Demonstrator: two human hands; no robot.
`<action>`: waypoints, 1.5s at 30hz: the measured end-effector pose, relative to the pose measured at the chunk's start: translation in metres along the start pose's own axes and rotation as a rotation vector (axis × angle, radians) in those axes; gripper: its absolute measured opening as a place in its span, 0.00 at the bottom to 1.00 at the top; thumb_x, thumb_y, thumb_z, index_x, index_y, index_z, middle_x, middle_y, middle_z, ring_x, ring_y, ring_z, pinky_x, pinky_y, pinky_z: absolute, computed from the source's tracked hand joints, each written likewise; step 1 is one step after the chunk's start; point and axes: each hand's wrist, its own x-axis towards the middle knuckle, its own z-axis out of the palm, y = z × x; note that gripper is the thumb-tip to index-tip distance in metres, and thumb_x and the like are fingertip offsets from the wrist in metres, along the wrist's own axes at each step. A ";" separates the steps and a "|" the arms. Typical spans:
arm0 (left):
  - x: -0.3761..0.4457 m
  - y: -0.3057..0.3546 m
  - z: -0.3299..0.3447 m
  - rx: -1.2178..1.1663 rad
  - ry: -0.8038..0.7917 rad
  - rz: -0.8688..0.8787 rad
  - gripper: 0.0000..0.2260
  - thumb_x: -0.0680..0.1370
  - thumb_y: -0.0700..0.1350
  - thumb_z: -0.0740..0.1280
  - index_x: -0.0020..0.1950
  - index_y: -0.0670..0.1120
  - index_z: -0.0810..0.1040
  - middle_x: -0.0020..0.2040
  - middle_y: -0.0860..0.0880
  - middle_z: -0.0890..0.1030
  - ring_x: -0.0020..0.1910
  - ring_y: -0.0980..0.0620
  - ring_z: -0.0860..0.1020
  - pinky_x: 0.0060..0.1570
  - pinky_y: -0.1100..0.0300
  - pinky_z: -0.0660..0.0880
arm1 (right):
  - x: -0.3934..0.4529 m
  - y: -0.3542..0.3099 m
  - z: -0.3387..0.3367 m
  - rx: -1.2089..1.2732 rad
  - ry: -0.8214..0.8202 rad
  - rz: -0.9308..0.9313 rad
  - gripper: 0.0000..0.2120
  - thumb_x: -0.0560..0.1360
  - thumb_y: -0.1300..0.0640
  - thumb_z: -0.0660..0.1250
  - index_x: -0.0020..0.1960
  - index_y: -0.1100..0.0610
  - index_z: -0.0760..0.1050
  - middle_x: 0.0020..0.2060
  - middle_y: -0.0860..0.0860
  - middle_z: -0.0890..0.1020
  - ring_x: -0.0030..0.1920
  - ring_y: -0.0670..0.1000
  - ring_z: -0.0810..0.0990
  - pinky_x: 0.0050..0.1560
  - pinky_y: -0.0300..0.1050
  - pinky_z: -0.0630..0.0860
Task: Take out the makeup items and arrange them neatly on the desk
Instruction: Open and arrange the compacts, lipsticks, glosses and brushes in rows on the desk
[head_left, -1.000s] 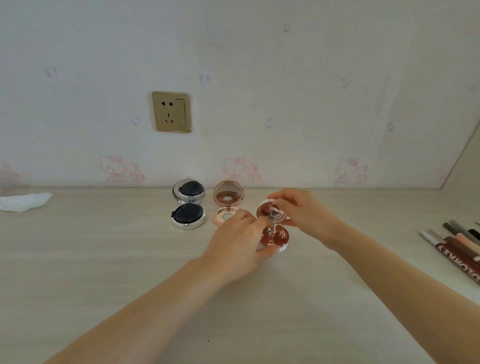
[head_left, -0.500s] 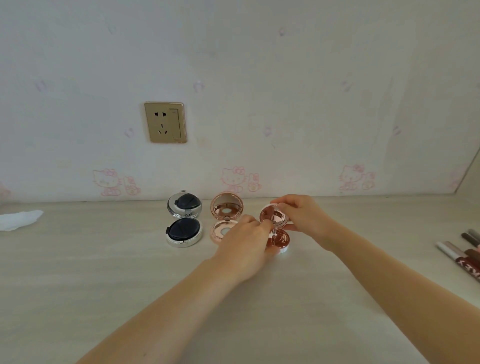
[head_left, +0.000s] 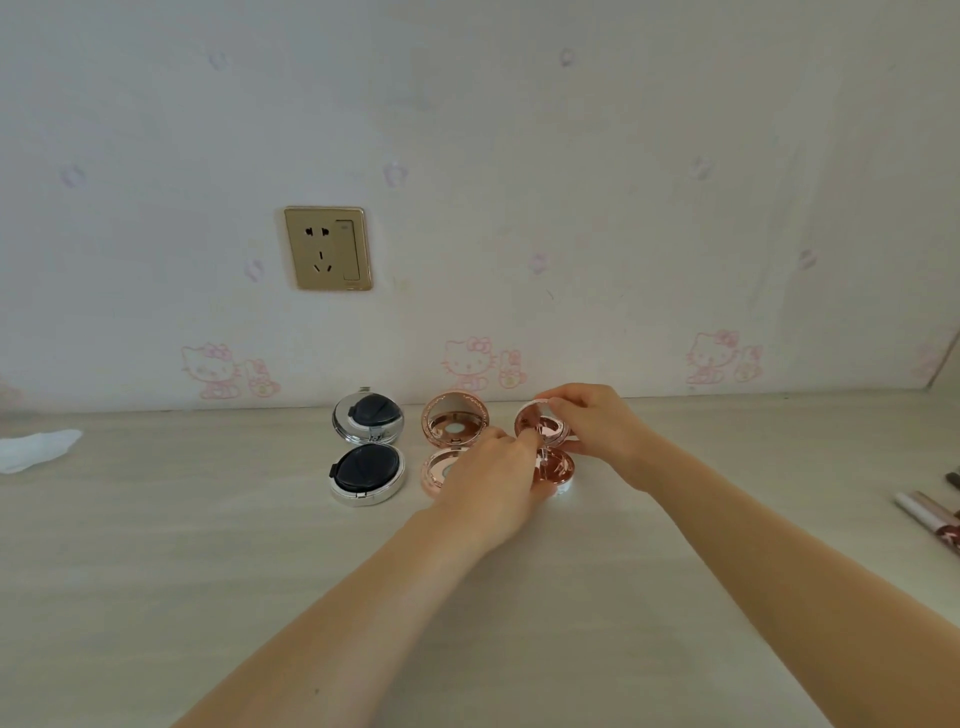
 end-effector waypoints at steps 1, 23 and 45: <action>0.001 -0.001 0.000 0.000 -0.004 0.002 0.18 0.78 0.55 0.65 0.61 0.45 0.70 0.51 0.45 0.77 0.60 0.47 0.69 0.49 0.50 0.74 | 0.001 0.000 0.000 0.001 -0.001 0.002 0.10 0.79 0.61 0.60 0.52 0.55 0.81 0.47 0.51 0.83 0.45 0.46 0.82 0.45 0.40 0.81; -0.021 0.016 -0.012 0.095 0.108 0.028 0.17 0.74 0.51 0.67 0.61 0.47 0.72 0.56 0.48 0.77 0.63 0.50 0.69 0.45 0.57 0.68 | -0.048 0.000 -0.047 -0.503 0.108 -0.084 0.15 0.80 0.55 0.60 0.65 0.56 0.74 0.60 0.49 0.78 0.54 0.47 0.76 0.57 0.41 0.71; -0.065 0.142 0.034 -0.095 -0.115 0.225 0.24 0.77 0.55 0.64 0.69 0.46 0.69 0.64 0.47 0.74 0.69 0.50 0.64 0.61 0.53 0.70 | -0.203 0.036 -0.148 -0.892 0.001 -0.075 0.23 0.76 0.52 0.64 0.70 0.48 0.67 0.67 0.44 0.72 0.67 0.45 0.68 0.62 0.34 0.61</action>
